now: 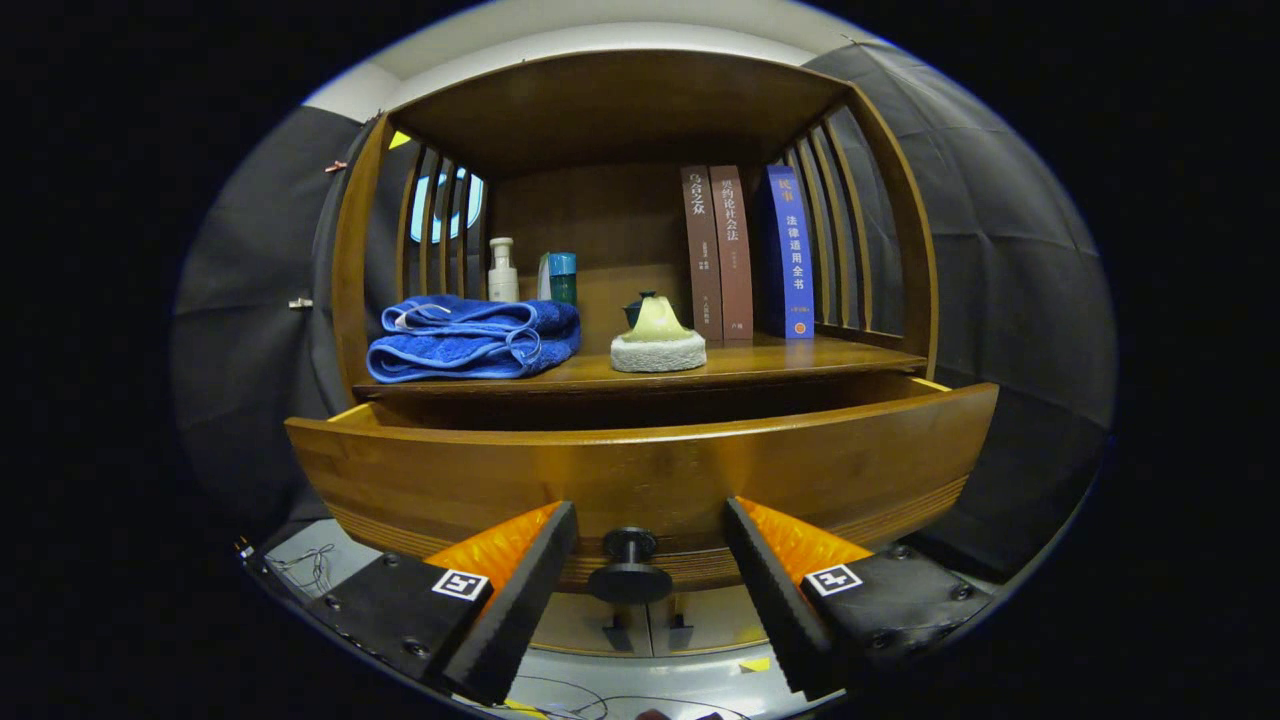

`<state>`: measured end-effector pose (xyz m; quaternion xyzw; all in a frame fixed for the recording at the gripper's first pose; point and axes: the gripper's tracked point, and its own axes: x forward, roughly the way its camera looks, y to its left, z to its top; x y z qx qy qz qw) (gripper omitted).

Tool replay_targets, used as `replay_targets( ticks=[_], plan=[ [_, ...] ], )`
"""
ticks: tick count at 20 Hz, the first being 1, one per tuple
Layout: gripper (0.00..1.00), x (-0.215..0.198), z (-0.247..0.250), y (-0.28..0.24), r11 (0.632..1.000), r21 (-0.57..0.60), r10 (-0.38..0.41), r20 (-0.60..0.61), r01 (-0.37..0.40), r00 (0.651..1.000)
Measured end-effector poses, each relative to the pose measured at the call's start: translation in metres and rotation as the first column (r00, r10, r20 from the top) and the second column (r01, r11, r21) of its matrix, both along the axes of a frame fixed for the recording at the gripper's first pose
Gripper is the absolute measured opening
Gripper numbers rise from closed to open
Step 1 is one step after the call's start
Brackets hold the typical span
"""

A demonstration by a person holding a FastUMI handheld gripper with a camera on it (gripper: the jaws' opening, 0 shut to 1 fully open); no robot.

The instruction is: Pull open the drawer, take out the items inside it, and place them on the countertop above the cabinet.

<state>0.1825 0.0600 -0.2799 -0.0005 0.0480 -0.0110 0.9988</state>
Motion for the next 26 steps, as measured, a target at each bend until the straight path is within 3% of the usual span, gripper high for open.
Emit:
replay_targets(
  ticks=[15,21,26],
  plan=[
    [0.99,0.070,-0.001,-0.004,1.000,-0.010,-0.010,-0.016,0.010,1.000],
    [0.99,0.067,-0.001,-0.007,0.999,-0.039,-0.025,-0.025,0.024,0.999],
    [0.99,0.042,0.039,-0.011,0.999,-0.027,-0.023,0.022,0.023,1.000]
  ],
)
